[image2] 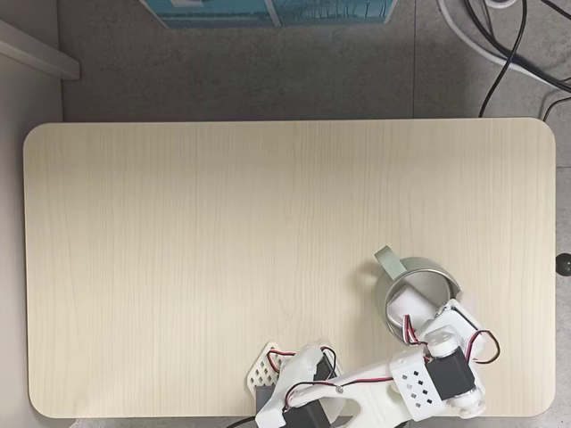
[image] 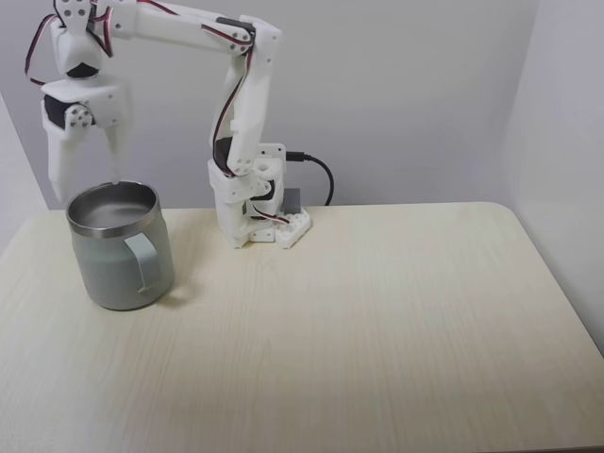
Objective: Grasp a dressing and put it in the cup.
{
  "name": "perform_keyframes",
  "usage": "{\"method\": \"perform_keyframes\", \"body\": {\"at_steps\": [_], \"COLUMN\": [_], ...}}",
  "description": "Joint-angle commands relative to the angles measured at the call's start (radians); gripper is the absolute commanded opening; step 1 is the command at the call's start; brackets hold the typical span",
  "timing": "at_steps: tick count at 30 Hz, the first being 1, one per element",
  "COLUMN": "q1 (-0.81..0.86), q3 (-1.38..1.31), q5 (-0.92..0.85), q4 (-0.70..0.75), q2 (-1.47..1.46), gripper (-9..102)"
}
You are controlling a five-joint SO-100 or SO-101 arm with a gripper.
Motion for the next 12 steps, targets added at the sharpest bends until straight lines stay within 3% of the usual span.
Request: {"method": "perform_keyframes", "body": {"at_steps": [1, 12], "q1": [0.011, 0.017], "q3": [0.061, 0.071], "q5": [-0.005, -0.044], "q4": [0.026, 0.020], "q2": [0.023, 0.011], "gripper": [25, 25]}}
